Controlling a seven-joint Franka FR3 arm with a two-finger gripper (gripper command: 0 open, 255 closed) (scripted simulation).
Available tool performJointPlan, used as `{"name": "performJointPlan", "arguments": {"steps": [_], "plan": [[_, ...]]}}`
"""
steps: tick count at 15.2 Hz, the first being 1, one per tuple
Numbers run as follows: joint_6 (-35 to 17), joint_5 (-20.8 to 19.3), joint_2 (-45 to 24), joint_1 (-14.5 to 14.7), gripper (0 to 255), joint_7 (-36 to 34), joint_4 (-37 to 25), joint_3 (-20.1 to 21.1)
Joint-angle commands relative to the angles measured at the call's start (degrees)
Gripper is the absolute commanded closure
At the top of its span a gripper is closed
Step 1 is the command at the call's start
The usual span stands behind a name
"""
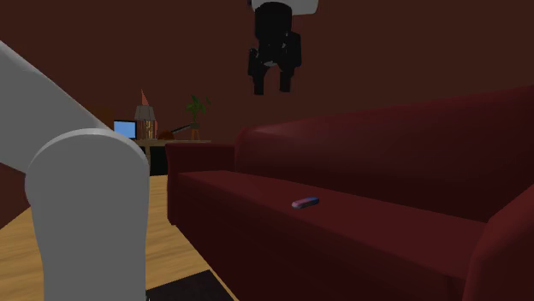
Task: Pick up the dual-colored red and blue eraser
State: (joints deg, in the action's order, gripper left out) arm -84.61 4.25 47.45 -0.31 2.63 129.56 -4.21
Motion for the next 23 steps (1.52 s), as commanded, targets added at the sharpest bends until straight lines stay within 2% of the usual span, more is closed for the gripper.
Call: {"name": "performJointPlan", "arguments": {"steps": [1,12,17,23], "plan": [[0.0,0.0,0.0,0.0,0,0.0,0.0,0.0],[-21.8,2.7,-12.0,2.0,0,-4.0,7.6,6.3],[-31.3,3.1,-20.4,2.8,0,-6.0,7.7,9.0],[-41.5,2.1,-32.2,3.3,0,-8.9,5.0,12.1]]}}
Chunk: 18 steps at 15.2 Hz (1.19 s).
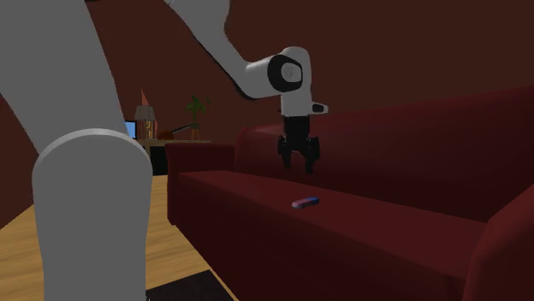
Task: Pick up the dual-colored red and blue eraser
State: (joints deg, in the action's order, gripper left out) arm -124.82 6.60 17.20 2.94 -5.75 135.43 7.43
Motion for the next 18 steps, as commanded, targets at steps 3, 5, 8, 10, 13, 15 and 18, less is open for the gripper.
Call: {"name": "performJointPlan", "arguments": {"steps": [3,5,8,10,13,15,18], "plan": [[-5.7,-1.6,-8.2,0.2,0,-2.4,-3.2,1.8],[-8.3,-2.9,-12.6,0.4,0,-3.9,-5.3,2.5],[-11.6,-5.3,-19.2,0.7,0,-6.3,-8.9,3.3],[-12.5,-5.5,-19.8,0.8,0,-6.5,-8.7,3.2],[-14.7,-5.8,-21.2,0.9,0,-6.7,-7.8,3.2],[-16.2,-6.1,-22.2,0.9,0,-6.8,-7.3,3.2],[-17.4,-6.3,-23.0,0.9,0,-6.9,-6.9,3.1]]}}
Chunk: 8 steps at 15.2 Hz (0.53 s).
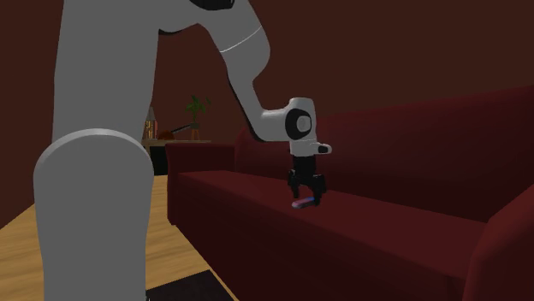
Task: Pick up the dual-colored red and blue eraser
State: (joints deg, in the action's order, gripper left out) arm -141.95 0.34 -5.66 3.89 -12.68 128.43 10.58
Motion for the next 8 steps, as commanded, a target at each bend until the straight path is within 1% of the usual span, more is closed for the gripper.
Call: {"name": "performJointPlan", "arguments": {"steps": [1,8], "plan": [[-0.3,0.0,-0.1,0.0,255,-0.1,0.2,0.0],[-0.7,-0.5,-1.1,0.4,255,-0.9,-0.4,0.2]]}}
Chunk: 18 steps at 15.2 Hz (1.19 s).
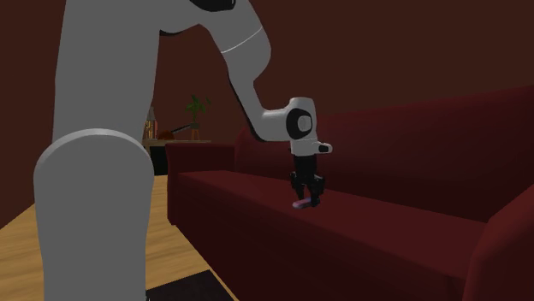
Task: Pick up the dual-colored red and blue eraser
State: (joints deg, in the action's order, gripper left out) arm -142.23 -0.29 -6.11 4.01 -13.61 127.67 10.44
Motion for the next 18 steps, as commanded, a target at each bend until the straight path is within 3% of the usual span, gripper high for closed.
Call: {"name": "performJointPlan", "arguments": {"steps": [1,18], "plan": [[-0.4,0.0,-1.1,0.3,255,-0.1,-0.1,0.3],[11.4,2.1,6.8,-0.3,255,1.8,-4.1,0.1]]}}
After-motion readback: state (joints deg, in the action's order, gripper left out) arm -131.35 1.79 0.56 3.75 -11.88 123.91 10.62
